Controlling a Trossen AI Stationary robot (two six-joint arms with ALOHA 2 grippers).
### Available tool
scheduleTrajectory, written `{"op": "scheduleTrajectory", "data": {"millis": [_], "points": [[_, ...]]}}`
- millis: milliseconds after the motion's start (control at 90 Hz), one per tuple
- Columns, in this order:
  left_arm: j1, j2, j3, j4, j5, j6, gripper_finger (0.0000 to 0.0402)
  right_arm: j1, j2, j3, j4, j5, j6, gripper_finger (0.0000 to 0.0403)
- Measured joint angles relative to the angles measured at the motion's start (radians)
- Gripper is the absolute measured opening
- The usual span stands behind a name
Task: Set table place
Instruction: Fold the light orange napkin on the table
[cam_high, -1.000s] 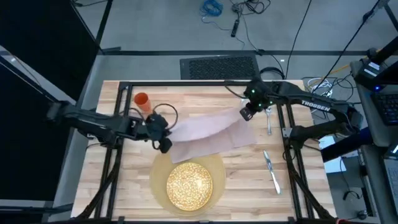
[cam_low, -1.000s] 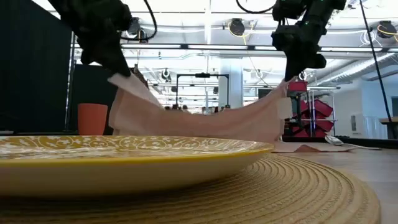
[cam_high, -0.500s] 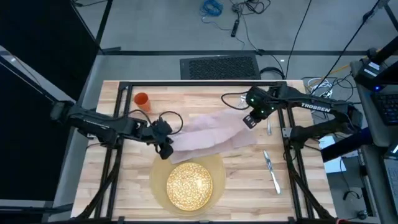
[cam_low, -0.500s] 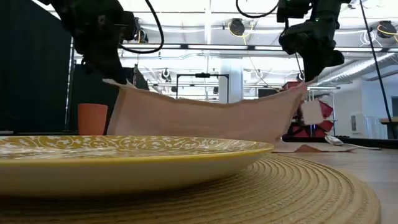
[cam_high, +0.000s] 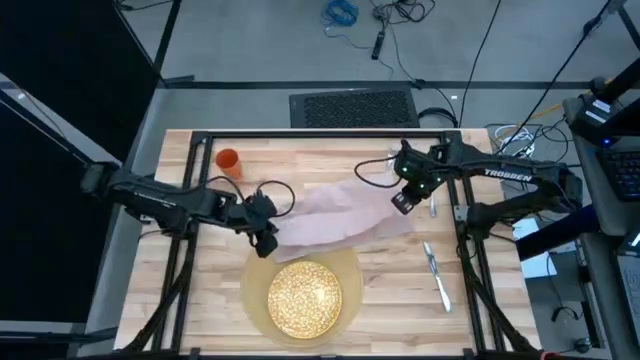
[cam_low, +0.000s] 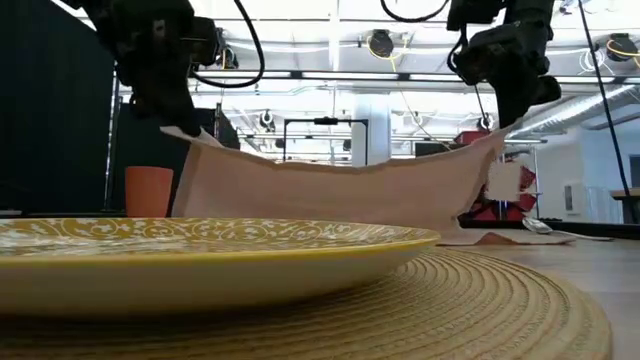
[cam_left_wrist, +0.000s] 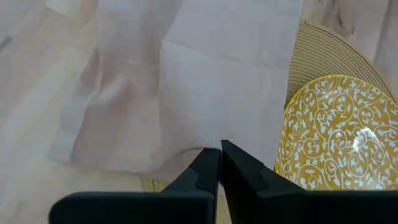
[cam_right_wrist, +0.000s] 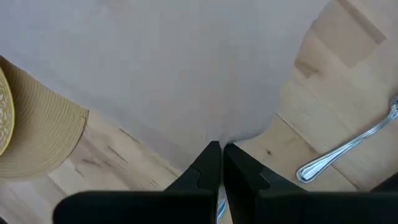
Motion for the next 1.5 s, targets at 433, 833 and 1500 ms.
{"op": "scheduleTrajectory", "data": {"millis": [433,833,1500], "points": [[0.002,0.005,0.0,0.011,0.005,0.035,0.0056,0.012,0.0,0.0,0.001,0.041,-0.027,0.0128],[0.121,0.014,0.007,-0.123,-0.128,0.078,0.0082,0.012,0.0,0.0,0.097,0.048,-0.068,0.017],[0.21,0.222,-0.018,-0.068,-0.15,0.171,0.0081,0.005,0.001,0.0,0.134,0.053,-0.139,0.0165]]}}
